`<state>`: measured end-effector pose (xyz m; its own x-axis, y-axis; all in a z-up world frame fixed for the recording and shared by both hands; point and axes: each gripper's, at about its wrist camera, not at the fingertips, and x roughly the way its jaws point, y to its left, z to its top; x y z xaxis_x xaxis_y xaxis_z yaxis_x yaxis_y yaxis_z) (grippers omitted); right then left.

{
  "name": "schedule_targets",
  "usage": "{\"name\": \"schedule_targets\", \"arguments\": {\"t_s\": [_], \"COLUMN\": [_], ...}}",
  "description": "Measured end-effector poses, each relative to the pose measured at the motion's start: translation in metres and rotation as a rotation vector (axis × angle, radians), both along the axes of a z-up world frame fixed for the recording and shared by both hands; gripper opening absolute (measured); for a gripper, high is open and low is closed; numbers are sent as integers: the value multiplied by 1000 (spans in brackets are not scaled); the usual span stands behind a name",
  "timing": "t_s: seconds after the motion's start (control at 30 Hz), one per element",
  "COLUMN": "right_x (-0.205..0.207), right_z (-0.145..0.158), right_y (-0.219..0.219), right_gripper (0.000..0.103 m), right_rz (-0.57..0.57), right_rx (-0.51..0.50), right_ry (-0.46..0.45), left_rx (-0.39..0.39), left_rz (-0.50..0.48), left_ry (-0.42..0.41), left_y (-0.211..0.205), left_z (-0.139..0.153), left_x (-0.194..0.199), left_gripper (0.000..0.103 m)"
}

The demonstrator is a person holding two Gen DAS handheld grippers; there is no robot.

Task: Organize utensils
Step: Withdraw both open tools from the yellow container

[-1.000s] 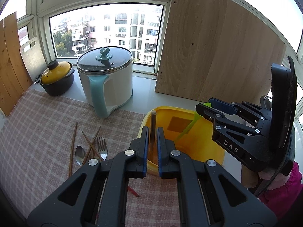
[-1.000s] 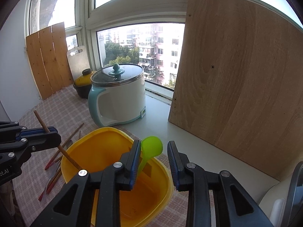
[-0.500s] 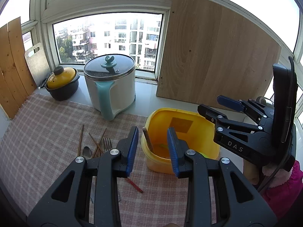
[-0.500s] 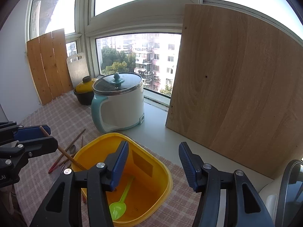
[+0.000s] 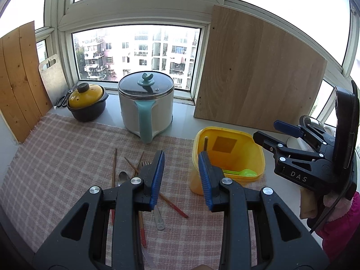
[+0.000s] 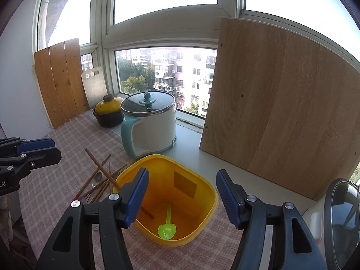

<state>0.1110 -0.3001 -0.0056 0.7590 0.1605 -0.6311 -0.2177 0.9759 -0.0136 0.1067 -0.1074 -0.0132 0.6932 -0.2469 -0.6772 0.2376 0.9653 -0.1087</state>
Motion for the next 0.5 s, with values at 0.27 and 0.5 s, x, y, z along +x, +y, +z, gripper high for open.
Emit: {"name": "schedule_targets", "arguments": {"t_s": [0.27, 0.5], "right_x": [-22, -33], "right_z": [1, -10], "right_y": [30, 53], "right_gripper": [78, 79], "right_rz": [-6, -6], "right_rx": [1, 62], "right_ry": [16, 48], "left_rx": [-5, -22], "left_rz": [23, 43], "left_ry": [35, 103], "left_y": [57, 109], "left_z": [-13, -37], "left_x": [-7, -1], "left_gripper": [31, 31]}}
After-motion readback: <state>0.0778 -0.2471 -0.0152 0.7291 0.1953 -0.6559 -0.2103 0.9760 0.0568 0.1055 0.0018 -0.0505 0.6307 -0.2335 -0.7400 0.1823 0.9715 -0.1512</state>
